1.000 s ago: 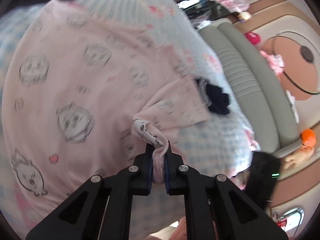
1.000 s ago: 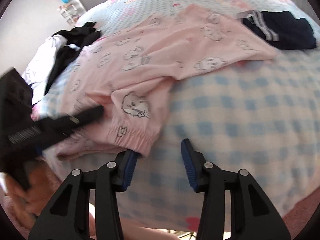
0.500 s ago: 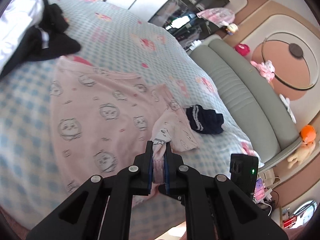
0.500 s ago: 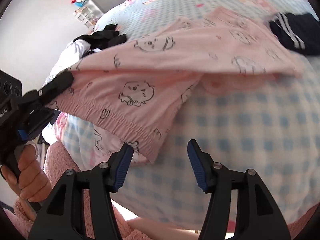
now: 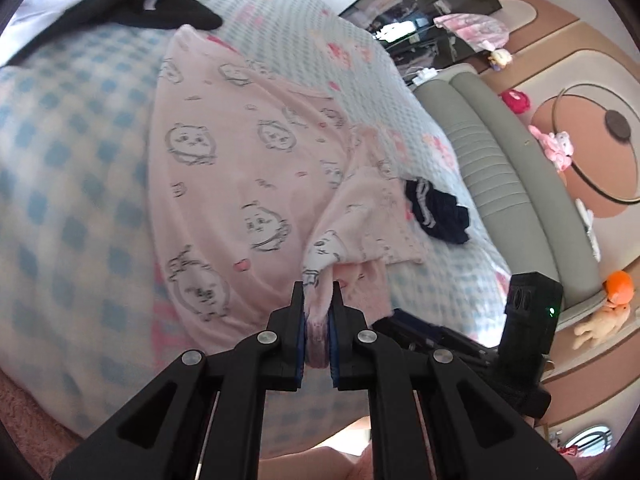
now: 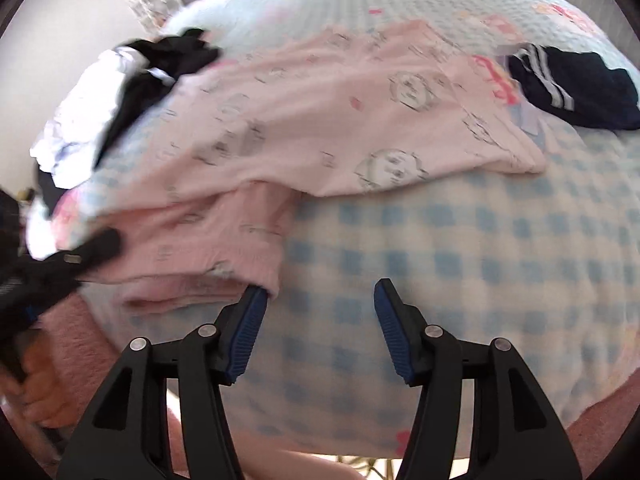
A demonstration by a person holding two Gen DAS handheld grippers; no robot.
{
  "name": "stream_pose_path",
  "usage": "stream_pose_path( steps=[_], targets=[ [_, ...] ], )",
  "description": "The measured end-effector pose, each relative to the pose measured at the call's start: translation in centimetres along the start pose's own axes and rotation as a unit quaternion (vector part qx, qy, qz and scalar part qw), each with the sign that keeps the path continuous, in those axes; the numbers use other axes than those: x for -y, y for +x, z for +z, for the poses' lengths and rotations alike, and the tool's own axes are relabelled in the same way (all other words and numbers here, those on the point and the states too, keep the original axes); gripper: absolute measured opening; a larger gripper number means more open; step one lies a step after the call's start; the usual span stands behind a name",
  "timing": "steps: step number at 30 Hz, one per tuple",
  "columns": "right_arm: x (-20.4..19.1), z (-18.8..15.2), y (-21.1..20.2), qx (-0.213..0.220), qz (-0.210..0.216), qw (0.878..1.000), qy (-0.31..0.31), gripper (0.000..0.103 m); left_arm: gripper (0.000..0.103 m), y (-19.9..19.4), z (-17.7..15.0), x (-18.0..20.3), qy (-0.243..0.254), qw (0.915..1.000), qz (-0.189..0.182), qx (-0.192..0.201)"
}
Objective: Fold clothes
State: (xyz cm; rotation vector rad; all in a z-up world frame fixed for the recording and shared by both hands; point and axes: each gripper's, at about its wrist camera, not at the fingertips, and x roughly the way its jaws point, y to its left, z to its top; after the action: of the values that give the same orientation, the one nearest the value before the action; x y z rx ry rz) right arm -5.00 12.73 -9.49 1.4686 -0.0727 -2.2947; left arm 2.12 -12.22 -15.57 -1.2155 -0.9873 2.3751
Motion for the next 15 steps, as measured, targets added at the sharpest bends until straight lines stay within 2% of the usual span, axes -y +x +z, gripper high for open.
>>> stream_pose_path(
  steps=[2, 4, 7, 12, 15],
  targets=[
    [-0.8, 0.2, -0.1, 0.003, 0.035, 0.999, -0.013, 0.058, 0.009, 0.0, 0.3, 0.6, 0.004, 1.0, -0.007, 0.004],
    [-1.6, 0.5, 0.5, -0.002, 0.042, 0.999, -0.027, 0.058, 0.009, -0.1, 0.7, 1.1, 0.007, 0.9998, -0.014, 0.008],
    [-1.1, 0.6, 1.4, -0.006, 0.026, 0.999, -0.021, 0.058, 0.009, -0.8, 1.1, 1.6, 0.009, 0.9994, -0.022, 0.025],
    [0.1, 0.6, 2.4, -0.01, -0.004, 1.0, -0.003, 0.056, 0.009, -1.3, 0.5, 1.3, 0.011, 0.999, 0.016, 0.04],
    [0.9, 0.1, 1.8, -0.003, -0.015, 1.0, 0.011, 0.056, 0.009, -0.7, -0.1, 0.4, 0.007, 0.999, 0.035, 0.026]
  ],
)
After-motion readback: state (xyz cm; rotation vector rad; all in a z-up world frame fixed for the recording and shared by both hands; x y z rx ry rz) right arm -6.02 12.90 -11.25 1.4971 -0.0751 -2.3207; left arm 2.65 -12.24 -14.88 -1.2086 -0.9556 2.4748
